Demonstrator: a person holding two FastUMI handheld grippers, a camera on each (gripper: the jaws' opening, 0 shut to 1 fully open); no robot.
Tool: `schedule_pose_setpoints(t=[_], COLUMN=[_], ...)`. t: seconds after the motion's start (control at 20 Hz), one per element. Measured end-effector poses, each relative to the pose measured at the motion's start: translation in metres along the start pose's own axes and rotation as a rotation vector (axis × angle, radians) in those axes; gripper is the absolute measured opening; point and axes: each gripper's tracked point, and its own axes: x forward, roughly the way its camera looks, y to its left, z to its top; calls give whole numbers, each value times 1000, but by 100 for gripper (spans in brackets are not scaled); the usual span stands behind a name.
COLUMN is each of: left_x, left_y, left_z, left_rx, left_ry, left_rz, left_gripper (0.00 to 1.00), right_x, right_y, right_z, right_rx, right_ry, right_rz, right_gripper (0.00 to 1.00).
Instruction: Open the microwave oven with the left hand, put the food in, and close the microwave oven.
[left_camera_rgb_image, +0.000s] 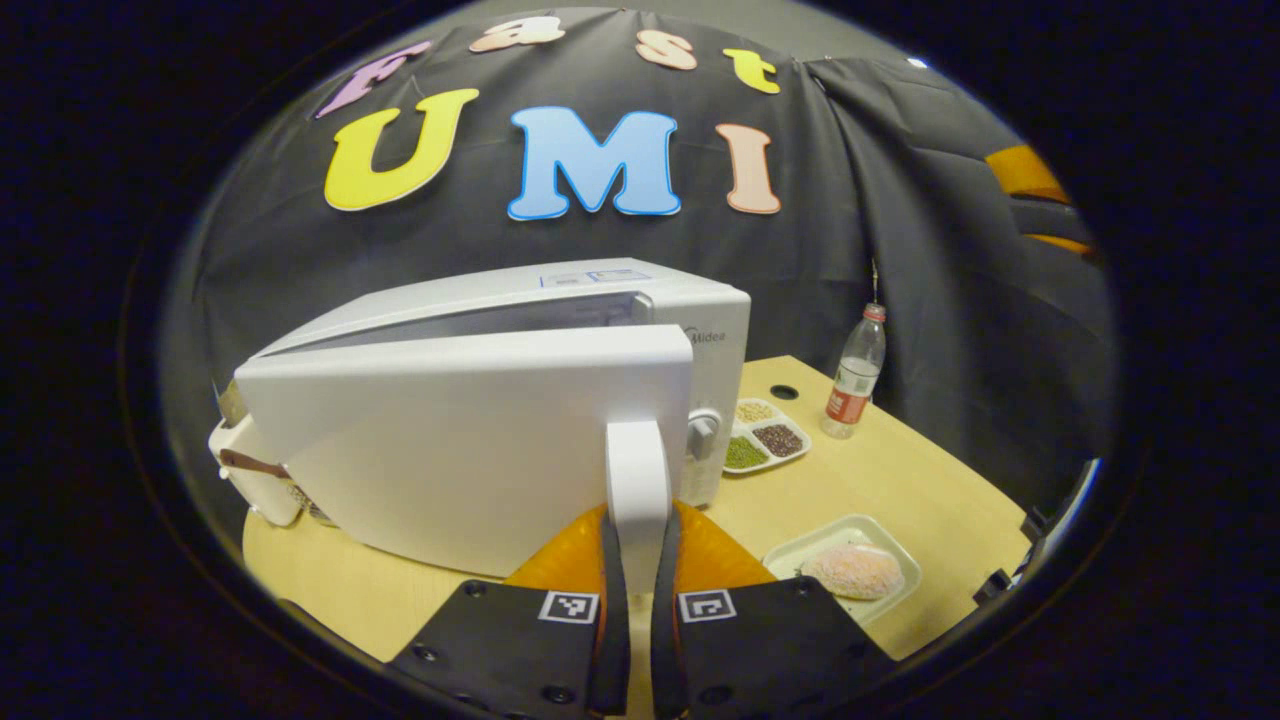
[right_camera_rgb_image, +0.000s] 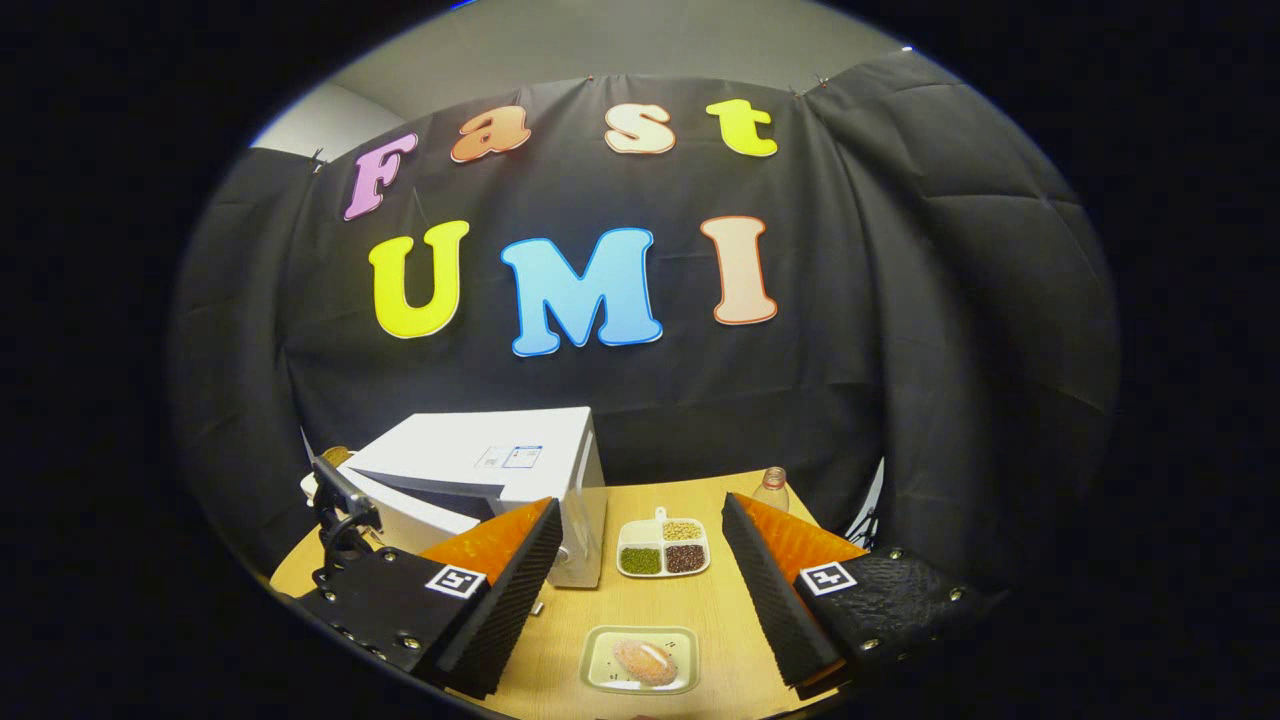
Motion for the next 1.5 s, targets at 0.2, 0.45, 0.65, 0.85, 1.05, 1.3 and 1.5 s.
schedule_pose_setpoints(t=[0.2, 0.45, 0.65, 0.85, 1.05, 1.3, 1.5], left_x=[-37, -85, -115, -146, -180, -215, -236], left_y=[3, 15, 26, 43, 67, 103, 134], left_z=[-19, -42, -56, -74, -91, -110, -122], left_rx=[54, 82, 93, 135, 147, 141, 145], left_ry=[25, 42, 52, 81, 99, 121, 142], left_rz=[-66, -130, -171, -229, -258, -247, -238], left_gripper=[15, 15, 16, 15, 16, 16, 16], right_x=[-9, -23, -26, -25, -27, -24, -17], right_y=[26, 43, 59, 72, 89, 107, 116], right_z=[2, -13, -26, -30, -37, -56, -76], right_rx=[-13, -30, -29, -43, -61, -81, -64], right_ry=[-16, 0, 22, 19, 21, 58, 107], right_rz=[40, 37, 25, 2, -5, 9, 48], right_gripper=[98, 98, 98, 98, 98, 98, 98])
